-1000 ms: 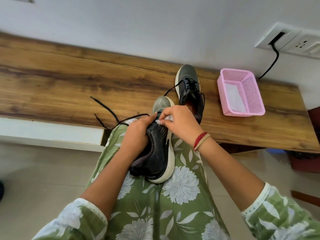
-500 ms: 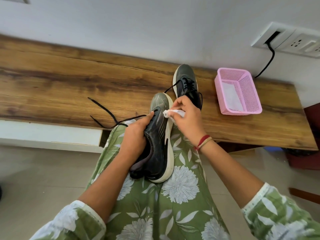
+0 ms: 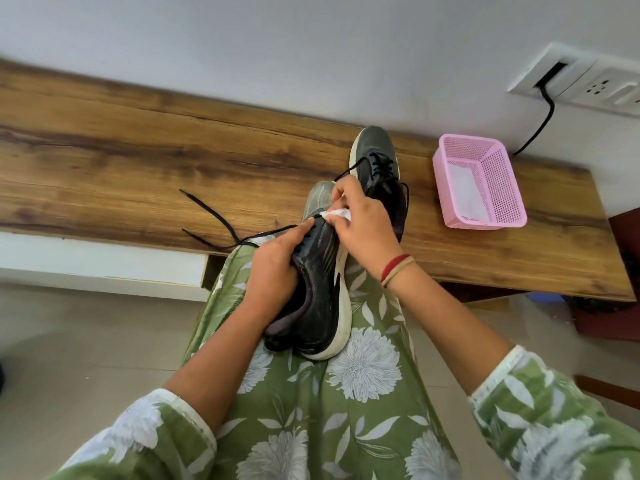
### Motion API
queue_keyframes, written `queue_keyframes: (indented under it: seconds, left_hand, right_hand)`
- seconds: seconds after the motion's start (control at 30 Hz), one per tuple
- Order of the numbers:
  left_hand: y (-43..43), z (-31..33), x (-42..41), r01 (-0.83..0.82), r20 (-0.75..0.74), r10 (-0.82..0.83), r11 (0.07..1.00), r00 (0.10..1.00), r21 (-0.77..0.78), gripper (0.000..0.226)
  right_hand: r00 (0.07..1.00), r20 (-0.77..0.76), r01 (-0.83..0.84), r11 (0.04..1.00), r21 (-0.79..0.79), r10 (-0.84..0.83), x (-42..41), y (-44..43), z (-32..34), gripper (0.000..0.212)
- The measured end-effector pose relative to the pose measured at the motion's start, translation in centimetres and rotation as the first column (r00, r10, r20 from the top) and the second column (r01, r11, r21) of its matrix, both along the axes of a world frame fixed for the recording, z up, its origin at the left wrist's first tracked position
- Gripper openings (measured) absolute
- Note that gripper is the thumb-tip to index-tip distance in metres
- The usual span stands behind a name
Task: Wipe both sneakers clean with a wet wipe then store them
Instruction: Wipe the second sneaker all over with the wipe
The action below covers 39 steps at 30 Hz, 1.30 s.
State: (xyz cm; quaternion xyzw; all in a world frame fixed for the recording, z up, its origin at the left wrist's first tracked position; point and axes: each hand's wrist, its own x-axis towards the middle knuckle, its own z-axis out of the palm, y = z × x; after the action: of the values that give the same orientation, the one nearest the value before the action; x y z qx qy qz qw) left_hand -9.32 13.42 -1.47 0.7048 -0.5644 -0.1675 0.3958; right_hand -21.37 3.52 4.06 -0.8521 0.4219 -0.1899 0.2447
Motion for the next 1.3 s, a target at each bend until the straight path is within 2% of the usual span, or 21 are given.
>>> queue_keyframes:
  seconds: [0.1, 0.2, 0.33, 0.43, 0.6, 0.73, 0.8, 0.97, 1.13, 1.3]
  left_hand:
    - [0.0, 0.1, 0.1, 0.005, -0.010, -0.006, 1.000, 1.000, -0.011, 0.052]
    - [0.0, -0.1, 0.2, 0.019, -0.023, -0.020, 1.000, 1.000, -0.011, 0.054]
    - [0.0, 0.0, 0.0, 0.020, -0.020, -0.021, 0.998, 1.000, -0.062, 0.051]
    - [0.2, 0.2, -0.1, 0.021, -0.032, -0.023, 0.998, 0.999, -0.066, 0.049]
    - [0.1, -0.1, 0.3, 0.022, -0.091, -0.026, 0.999, 0.996, -0.050, 0.047]
    - [-0.1, 0.2, 0.0, 0.006, -0.082, -0.010, 0.999, 0.997, -0.049, 0.046]
    - [0.1, 0.4, -0.1, 0.001, -0.091, -0.005, 0.999, 0.996, -0.041, 0.046]
    - [0.1, 0.4, 0.2, 0.005, -0.139, -0.012, 0.999, 0.990, -0.047, 0.046]
    - [-0.1, 0.4, 0.0, -0.017, -0.141, 0.013, 1.000, 0.990, -0.023, 0.045]
    - [0.1, 0.4, 0.4, -0.029, -0.201, 0.026, 1.000, 0.979, -0.010, 0.045]
  right_hand:
    - [0.998, -0.017, -0.058, 0.997, 0.060, 0.059, 0.0, 1.0, 0.5, 0.027]
    - [0.987, 0.032, -0.162, 0.971, 0.174, 0.159, -0.4, 3.2, 1.6, 0.029]
    - [0.993, -0.044, -0.110, 0.993, 0.052, 0.113, -0.4, 0.5, 1.4, 0.026]
    - [0.993, -0.044, -0.110, 0.992, 0.062, 0.112, -0.6, 0.2, 1.1, 0.023]
    - [0.978, 0.092, -0.203, 0.954, 0.223, 0.186, -1.5, 2.5, 1.8, 0.021]
    - [0.991, -0.002, -0.133, 0.989, 0.057, 0.134, -1.4, 0.2, 1.2, 0.019]
    - [0.992, 0.009, -0.128, 0.990, 0.060, 0.127, -1.6, 0.3, 1.1, 0.022]
    - [0.966, 0.088, -0.255, 0.959, 0.128, 0.245, -2.2, 3.5, 1.2, 0.016]
    - [0.994, 0.055, -0.095, 0.995, 0.023, 0.094, -1.9, 1.1, 0.3, 0.015]
    - [0.980, 0.079, -0.187, 0.980, 0.064, 0.182, -1.9, 4.8, 0.6, 0.013]
